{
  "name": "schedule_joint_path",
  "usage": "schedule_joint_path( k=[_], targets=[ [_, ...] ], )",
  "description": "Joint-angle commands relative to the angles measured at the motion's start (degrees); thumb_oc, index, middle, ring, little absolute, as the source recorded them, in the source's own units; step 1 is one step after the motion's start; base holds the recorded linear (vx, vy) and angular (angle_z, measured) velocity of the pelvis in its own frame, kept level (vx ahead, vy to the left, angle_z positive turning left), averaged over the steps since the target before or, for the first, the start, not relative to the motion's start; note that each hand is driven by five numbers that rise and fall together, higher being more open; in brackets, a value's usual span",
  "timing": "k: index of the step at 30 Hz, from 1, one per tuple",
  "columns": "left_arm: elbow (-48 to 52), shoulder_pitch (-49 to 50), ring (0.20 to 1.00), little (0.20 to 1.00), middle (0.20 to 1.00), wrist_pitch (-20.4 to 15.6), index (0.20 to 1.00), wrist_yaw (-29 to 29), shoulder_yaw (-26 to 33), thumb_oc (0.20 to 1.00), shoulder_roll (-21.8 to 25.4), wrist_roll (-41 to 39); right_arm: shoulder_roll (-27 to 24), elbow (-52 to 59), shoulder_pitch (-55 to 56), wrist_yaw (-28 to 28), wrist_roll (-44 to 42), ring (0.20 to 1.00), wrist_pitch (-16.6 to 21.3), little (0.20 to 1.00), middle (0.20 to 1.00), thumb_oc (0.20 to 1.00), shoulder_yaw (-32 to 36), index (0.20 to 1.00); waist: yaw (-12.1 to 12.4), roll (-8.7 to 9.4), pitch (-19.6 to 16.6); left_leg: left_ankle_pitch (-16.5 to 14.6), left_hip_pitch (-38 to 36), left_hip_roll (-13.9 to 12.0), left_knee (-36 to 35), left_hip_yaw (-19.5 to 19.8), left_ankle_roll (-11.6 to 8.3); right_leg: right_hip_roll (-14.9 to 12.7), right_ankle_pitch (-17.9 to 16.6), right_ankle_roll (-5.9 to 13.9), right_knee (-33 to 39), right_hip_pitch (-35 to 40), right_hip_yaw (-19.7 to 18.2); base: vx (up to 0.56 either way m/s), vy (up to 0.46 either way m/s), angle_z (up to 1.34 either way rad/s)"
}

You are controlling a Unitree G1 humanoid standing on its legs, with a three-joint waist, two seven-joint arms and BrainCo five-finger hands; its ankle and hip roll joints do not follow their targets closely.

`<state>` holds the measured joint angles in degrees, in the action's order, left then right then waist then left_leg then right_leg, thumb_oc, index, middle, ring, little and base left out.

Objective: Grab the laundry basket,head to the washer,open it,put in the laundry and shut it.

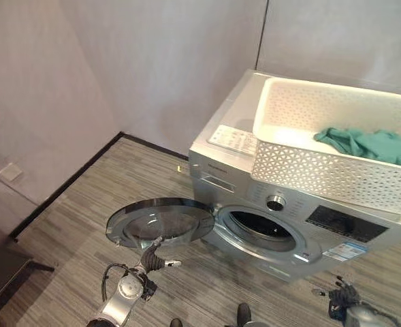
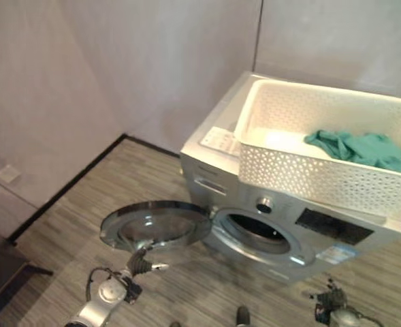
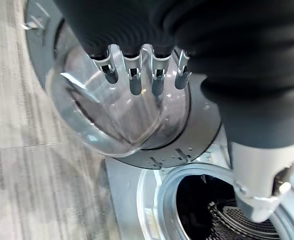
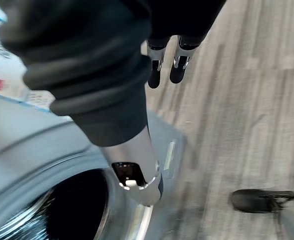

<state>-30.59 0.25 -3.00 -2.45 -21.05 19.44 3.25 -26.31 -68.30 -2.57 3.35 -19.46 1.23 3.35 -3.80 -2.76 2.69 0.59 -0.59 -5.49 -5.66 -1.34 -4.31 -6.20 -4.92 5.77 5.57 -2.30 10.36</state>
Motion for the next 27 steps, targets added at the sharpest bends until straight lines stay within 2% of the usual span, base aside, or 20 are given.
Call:
schedule_joint_path(
  k=[1,7,19,27],
  targets=[
    [-0.24,-4.43,1.0,1.0,1.0,-2.21,1.0,0.08,0.02,1.0,0.78,1.02,1.29,-3.46,-2.0,-0.32,-0.19,1.0,0.38,1.0,1.0,1.0,1.29,1.0,0.25,2.98,0.15,-4.17,-0.67,-0.61,0.66,0.71,-0.21,-6.02,3.08,4.73,-0.57,1.49,-0.6,0.01,-0.006,0.17],
    [0.28,-4.95,1.0,1.0,1.0,-2.4,1.0,0.89,-0.79,1.0,0.43,0.77,4.45,-9.59,-2.74,-1.11,-0.58,1.0,-0.49,1.0,1.0,1.0,0.9,1.0,0.96,2.69,0.15,-4.19,-0.27,-0.28,0.66,1.1,-0.04,-6.39,3.18,4.85,-0.57,1.43,-0.08,0.01,0.001,0.06],
    [0.66,-4.3,1.0,1.0,1.0,-2.25,1.0,1.68,-1.46,1.0,0.18,0.83,8.87,-9.4,-1.89,-1.62,0.15,1.0,-1.12,1.0,1.0,1.0,-1.79,1.0,1.45,2.51,-0.21,-4.39,-0.27,0.02,0.66,1.88,0.07,-6.7,3.6,4.72,-0.57,2.1,0.7,0.0,0.0,0.0],
    [-0.53,-3.54,1.0,1.0,1.0,-1.81,1.0,1.23,-1.03,1.0,-0.12,1.06,9.12,-9.01,-1.12,-1.15,-0.8,1.0,-1.08,1.0,1.0,1.0,-1.32,1.0,1.3,2.7,-0.6,-4.56,-0.69,-0.19,0.66,1.8,-0.01,-6.63,3.84,4.62,-0.57,2.6,0.75,0.0,-0.004,0.02]
  ],
)
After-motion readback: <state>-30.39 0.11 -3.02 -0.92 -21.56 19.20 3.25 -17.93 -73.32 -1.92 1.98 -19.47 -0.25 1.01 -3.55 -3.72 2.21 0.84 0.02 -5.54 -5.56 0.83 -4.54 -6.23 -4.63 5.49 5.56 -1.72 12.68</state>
